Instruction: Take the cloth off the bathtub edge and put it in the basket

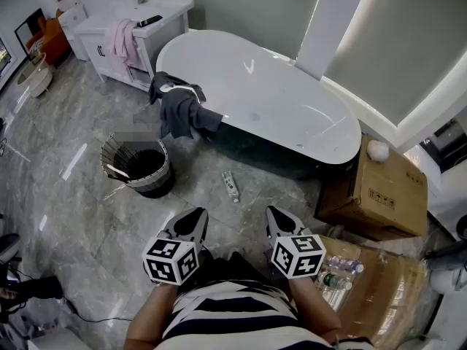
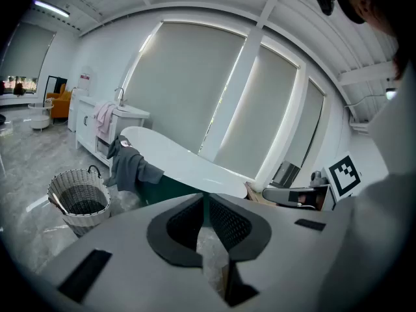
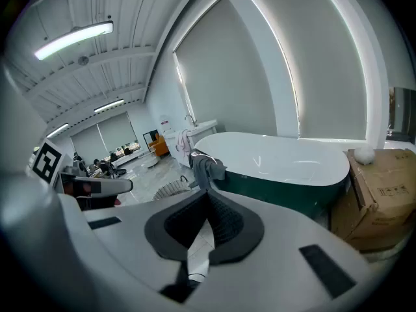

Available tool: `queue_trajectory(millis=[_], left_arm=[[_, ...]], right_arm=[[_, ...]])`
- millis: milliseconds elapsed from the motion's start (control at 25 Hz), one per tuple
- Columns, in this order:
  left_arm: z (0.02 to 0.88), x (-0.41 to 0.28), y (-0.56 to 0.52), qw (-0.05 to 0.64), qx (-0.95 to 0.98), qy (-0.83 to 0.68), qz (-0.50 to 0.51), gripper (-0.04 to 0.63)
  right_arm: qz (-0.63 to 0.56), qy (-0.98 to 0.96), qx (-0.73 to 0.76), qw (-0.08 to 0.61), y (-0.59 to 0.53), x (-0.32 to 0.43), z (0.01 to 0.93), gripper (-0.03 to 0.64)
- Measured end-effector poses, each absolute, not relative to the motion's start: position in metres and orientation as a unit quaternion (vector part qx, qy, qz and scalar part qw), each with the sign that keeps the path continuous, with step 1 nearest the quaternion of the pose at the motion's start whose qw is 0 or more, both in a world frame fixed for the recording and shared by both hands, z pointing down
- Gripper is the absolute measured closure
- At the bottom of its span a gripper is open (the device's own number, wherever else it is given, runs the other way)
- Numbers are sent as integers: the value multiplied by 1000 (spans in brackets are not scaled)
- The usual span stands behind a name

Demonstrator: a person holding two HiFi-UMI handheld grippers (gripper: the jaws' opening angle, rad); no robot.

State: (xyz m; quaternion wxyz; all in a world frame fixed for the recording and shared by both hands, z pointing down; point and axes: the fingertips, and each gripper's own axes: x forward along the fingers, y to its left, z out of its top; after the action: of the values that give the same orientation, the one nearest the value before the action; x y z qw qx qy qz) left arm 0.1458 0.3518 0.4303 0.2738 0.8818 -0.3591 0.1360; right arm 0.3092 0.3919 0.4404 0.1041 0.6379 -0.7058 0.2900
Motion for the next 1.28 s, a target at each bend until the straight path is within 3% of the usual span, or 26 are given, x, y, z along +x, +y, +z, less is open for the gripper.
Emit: queue_trajectory(millis=[360,920,1280], left_arm=[[432,177,352,334,879,-326,101,557],[432,189,340,304,880,-344,124,569],[440,177,298,319,862,-379,107,569]], right_arm=[[300,-709,629,110,385,331,451,591],[316,-720,611,87,363,347,465,591],[330,-726,597,88,328,340,468,591]])
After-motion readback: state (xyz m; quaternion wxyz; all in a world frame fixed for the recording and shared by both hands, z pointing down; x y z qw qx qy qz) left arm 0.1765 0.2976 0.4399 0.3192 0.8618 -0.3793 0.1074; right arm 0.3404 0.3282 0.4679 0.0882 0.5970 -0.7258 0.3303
